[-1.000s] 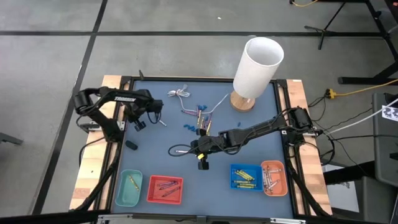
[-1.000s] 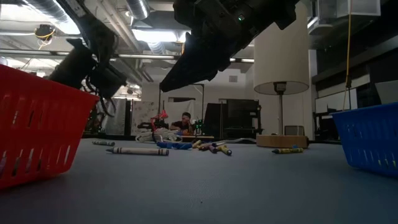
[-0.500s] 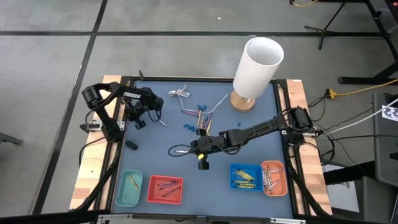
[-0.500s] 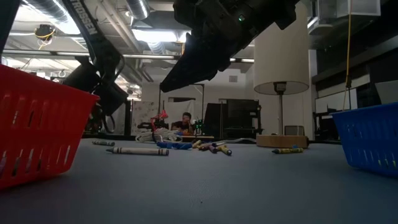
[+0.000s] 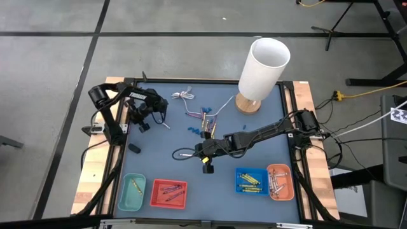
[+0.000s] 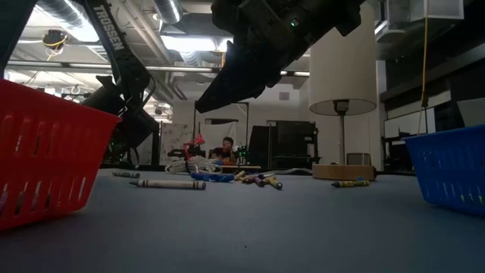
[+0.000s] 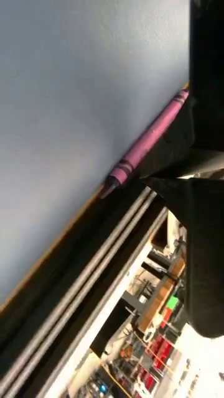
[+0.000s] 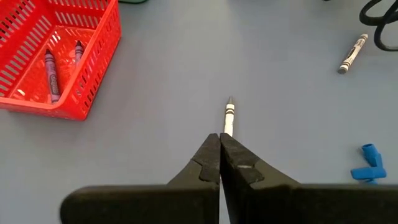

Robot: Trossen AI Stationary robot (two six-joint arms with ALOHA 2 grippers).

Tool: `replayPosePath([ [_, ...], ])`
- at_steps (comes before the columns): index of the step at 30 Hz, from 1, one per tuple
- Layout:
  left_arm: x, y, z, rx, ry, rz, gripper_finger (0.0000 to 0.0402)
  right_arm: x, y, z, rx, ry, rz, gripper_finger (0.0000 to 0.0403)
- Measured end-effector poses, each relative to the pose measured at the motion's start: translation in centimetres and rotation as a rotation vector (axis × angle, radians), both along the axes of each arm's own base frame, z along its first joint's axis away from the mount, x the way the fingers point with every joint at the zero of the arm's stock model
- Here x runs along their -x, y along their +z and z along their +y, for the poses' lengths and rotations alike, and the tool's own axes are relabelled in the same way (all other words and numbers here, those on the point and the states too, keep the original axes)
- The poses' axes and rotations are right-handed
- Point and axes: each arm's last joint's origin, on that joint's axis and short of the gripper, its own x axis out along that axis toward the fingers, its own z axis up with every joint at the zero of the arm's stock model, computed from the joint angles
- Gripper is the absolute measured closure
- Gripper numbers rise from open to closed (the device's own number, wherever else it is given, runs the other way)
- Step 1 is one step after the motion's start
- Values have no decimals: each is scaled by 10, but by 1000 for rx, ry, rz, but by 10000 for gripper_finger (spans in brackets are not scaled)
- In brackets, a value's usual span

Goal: Sort crayons
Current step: Put the red crayon into the red basket

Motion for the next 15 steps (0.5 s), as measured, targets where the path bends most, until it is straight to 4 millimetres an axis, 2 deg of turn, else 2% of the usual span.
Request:
replayPosePath([
  [15,-1,-3,-1,52,5,-50,401,0,0,0,0,0,-1,400],
])
